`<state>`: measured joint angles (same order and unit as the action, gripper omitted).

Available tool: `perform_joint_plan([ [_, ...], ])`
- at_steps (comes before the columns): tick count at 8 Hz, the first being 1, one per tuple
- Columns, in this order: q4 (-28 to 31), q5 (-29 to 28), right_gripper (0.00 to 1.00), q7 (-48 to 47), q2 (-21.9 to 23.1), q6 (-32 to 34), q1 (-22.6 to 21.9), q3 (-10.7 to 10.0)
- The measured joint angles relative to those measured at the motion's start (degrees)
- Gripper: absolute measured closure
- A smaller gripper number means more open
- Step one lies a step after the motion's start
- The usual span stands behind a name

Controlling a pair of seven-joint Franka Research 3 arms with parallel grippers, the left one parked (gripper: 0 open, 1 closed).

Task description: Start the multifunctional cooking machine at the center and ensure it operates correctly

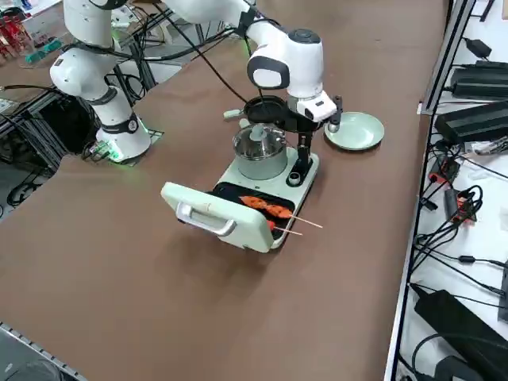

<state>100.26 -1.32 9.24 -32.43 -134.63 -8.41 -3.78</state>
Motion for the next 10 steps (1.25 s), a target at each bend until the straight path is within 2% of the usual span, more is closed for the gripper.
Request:
perform_joint_plan([
  [10, 0.0, 0.0, 0.58, 19.1, 0.0, 0.5, -0.1, -0.1],
])
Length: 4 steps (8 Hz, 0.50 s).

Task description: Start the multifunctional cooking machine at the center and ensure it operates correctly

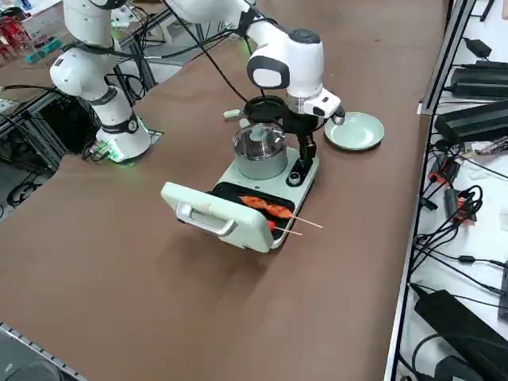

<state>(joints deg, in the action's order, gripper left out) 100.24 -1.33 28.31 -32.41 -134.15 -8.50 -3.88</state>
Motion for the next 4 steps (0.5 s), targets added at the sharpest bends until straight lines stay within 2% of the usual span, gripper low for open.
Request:
perform_joint_plan([
  [4, 0.0, 0.0, 0.58, 4.4, 0.0, 0.0, -0.1, -0.1],
])
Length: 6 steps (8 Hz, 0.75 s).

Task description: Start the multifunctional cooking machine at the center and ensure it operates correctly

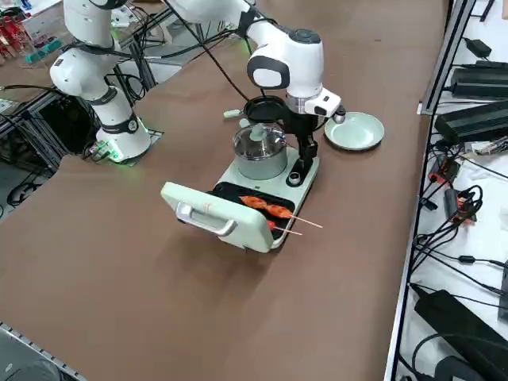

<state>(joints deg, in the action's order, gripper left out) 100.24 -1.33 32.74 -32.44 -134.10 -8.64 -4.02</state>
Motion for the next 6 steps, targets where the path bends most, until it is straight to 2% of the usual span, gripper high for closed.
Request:
perform_joint_plan([
  [6, 0.0, 0.0, 0.56, 6.0, 0.0, 0.1, -0.1, -0.1],
])
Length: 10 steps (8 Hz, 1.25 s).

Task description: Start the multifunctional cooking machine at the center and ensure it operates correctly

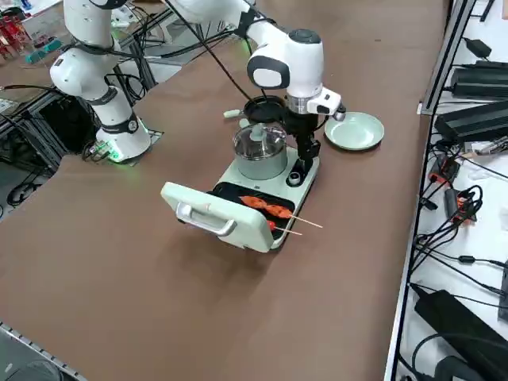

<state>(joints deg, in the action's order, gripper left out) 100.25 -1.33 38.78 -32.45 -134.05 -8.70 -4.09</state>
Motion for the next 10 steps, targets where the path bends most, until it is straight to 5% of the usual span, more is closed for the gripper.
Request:
perform_joint_plan([
  [3, -0.3, -0.8, 0.05, 0.2, -0.8, -0.1, 0.0, -1.1],
  [7, -3.9, -3.9, 0.00, 0.5, 4.7, 0.6, 0.5, -3.5],
  [10, -4.2, -5.0, 0.00, -7.8, 12.0, 9.5, 1.1, -4.4],
])
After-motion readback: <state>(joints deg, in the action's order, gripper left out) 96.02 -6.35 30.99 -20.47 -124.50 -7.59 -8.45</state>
